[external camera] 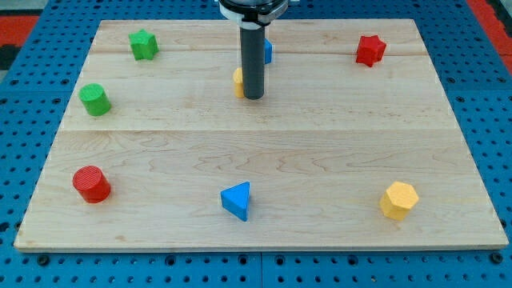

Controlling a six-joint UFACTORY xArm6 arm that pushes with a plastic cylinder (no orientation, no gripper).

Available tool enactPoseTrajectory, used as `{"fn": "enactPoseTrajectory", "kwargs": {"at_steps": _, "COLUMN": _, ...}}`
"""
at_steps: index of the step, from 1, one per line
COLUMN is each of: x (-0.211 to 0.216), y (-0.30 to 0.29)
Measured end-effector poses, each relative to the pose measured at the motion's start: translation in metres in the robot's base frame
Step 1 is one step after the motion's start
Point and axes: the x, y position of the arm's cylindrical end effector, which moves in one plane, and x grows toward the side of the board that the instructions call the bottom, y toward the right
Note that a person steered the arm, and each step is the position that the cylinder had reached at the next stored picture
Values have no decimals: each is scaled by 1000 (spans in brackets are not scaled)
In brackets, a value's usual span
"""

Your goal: Move the arm to the bottom right corner

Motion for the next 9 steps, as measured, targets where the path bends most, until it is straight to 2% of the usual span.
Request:
{"fn": "enactPoseTrajectory", "kwargs": {"at_steps": 2, "x": 10, "y": 53}}
{"fn": "enactPoseTrajectory", "kwargs": {"at_steps": 4, "x": 10, "y": 60}}
{"fn": "enactPoseTrajectory", "kwargs": {"at_steps": 5, "x": 30, "y": 62}}
{"fn": "enactPoseTrajectory", "kwargs": {"at_steps": 6, "x": 79, "y": 78}}
{"fn": "enactPoseTrajectory", "kwargs": {"at_steps": 8, "x": 134, "y": 234}}
{"fn": "enactPoseTrajectory", "kwargs": {"at_steps": 9, "x": 176, "y": 270}}
